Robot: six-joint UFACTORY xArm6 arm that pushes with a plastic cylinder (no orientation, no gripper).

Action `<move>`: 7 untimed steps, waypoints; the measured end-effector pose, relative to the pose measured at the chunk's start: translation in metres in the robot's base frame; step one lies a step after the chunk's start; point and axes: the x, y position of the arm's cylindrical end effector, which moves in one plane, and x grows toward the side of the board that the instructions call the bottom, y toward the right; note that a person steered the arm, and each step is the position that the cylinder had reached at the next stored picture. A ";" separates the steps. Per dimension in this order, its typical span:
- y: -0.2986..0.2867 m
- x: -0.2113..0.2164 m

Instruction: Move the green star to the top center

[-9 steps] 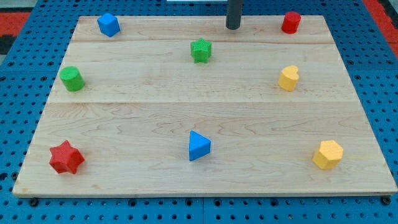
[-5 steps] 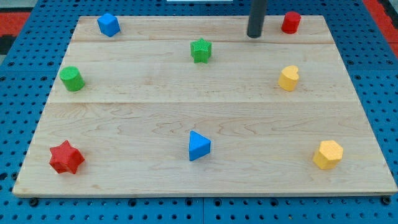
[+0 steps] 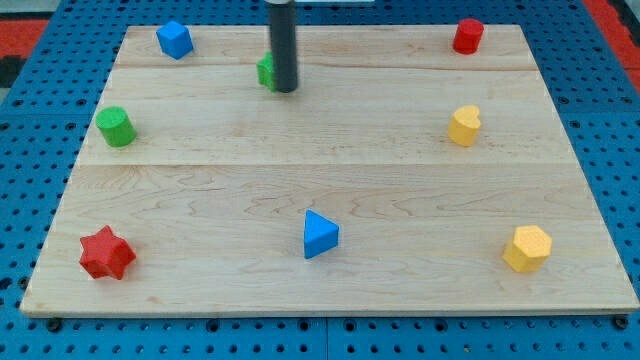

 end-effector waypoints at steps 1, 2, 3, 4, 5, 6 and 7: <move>-0.048 0.040; -0.075 0.006; 0.025 -0.033; 0.051 -0.056; 0.066 -0.028; 0.169 -0.082; 0.191 -0.122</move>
